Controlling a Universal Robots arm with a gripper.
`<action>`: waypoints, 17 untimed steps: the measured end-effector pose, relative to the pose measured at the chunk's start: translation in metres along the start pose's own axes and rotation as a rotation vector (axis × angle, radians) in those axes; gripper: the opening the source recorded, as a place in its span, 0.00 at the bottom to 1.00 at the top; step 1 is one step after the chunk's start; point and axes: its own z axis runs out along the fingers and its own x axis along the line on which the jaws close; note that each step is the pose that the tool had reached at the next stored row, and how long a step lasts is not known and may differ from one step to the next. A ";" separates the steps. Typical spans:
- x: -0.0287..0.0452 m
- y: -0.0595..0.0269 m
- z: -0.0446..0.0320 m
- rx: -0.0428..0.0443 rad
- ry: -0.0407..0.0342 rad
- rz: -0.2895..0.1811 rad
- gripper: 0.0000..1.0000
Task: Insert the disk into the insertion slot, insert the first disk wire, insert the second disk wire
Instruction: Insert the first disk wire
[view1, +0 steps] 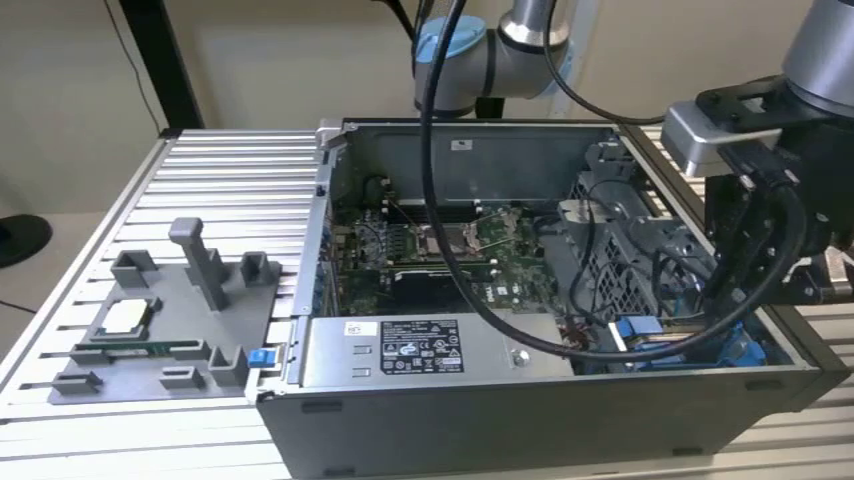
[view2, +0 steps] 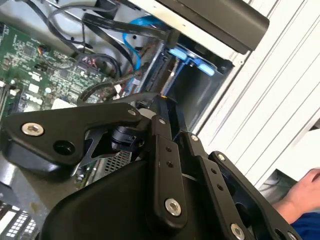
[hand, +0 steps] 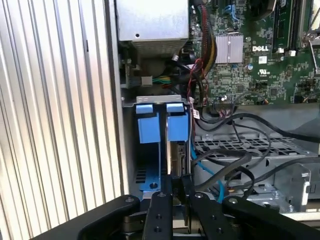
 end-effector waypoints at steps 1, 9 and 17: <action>0.0036 -0.0006 0.0001 -0.0008 0.0001 0.000 0.00; 0.0126 -0.0028 0.0052 -0.0031 -0.0032 0.001 0.00; 0.0031 -0.0040 0.0109 -0.0040 -0.0173 0.002 0.00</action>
